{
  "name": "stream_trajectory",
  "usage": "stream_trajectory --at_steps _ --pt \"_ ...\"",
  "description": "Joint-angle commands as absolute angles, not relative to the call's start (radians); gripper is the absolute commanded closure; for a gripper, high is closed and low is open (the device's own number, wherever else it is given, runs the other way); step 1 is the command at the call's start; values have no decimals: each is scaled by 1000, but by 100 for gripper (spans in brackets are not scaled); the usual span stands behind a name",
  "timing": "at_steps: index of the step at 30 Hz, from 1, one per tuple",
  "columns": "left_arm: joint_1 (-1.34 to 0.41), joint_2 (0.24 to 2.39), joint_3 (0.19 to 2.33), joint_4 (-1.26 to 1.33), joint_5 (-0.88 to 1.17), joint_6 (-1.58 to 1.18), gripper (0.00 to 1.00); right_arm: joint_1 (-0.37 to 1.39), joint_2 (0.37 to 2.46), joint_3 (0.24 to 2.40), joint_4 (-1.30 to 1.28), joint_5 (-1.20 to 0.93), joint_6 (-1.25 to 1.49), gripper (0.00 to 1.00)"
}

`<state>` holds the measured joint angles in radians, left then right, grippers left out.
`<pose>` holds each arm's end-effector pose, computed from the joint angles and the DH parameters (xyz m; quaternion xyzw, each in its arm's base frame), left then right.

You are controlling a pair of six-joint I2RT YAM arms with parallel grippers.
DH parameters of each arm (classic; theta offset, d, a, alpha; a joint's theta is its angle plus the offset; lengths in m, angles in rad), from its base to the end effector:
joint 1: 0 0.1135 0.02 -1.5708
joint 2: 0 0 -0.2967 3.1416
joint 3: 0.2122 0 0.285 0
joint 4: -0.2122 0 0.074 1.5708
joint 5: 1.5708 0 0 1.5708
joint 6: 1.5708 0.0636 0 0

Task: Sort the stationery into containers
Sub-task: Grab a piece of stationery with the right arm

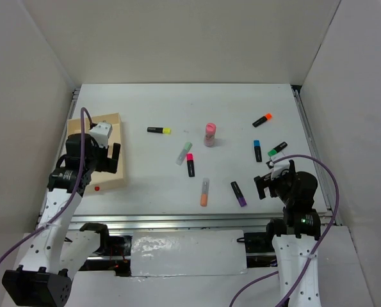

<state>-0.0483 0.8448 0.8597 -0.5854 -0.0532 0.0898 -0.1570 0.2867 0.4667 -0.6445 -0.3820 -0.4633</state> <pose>0.2164 -0.0071 0.3253 0.0478 0.8760 0.0333 0.4788 0.1200 0.0050 0.2467 -0.2260 0.8104 -0.0036 0.5405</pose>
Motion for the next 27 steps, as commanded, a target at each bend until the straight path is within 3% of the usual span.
stream_trajectory --at_steps 1,16,20,23,27 --pt "-44 801 856 -557 8 115 1 -164 268 499 -646 -402 -474 0" --pt "-44 778 862 -588 118 160 1 -163 249 488 -626 -454 -486 0" --pt "-44 785 862 -584 106 155 1 -68 232 468 -583 -466 -482 0" --pt "-44 796 862 -581 107 156 1 -48 256 442 -473 -532 -433 0" --pt "-44 801 862 -581 103 150 1 -40 403 379 -140 -638 -235 2"
